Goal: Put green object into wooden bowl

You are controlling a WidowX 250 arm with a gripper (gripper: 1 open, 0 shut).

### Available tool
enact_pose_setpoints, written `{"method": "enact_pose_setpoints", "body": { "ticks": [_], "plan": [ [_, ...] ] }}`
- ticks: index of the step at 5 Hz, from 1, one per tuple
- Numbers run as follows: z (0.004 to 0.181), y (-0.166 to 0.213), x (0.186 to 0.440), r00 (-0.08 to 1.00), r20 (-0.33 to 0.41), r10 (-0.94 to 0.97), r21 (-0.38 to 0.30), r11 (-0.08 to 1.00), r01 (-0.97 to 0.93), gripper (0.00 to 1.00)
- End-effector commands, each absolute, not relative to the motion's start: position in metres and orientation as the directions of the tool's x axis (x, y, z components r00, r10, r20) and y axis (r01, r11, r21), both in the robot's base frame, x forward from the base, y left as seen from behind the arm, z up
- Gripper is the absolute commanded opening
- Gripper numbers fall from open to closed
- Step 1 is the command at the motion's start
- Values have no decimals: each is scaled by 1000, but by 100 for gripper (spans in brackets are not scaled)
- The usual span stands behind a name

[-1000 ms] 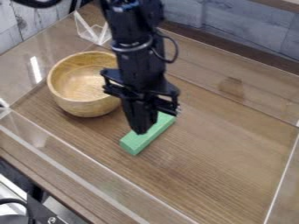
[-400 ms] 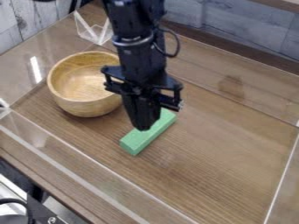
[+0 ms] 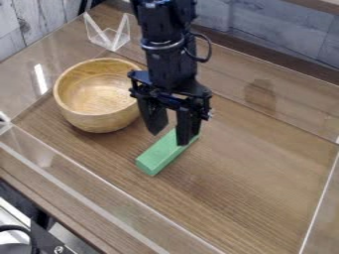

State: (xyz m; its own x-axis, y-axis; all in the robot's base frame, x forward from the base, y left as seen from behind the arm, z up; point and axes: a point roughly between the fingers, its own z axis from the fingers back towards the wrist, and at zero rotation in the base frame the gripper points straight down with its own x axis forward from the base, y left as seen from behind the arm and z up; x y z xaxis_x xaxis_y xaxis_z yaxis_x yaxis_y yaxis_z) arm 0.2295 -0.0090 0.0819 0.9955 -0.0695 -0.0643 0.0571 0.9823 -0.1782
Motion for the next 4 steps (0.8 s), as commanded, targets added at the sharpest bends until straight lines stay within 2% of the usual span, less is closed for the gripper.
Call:
{"method": "enact_pose_setpoints", "body": {
  "ticks": [1,3,4],
  "plan": [
    [86,-2,248,996,-22,-87,-155,984,83,100],
    [61,-11,242,996,-38,-78,-130,989,72,100],
    [45,-9,252,995,-44,-89,-109,991,84,100]
  ]
}}
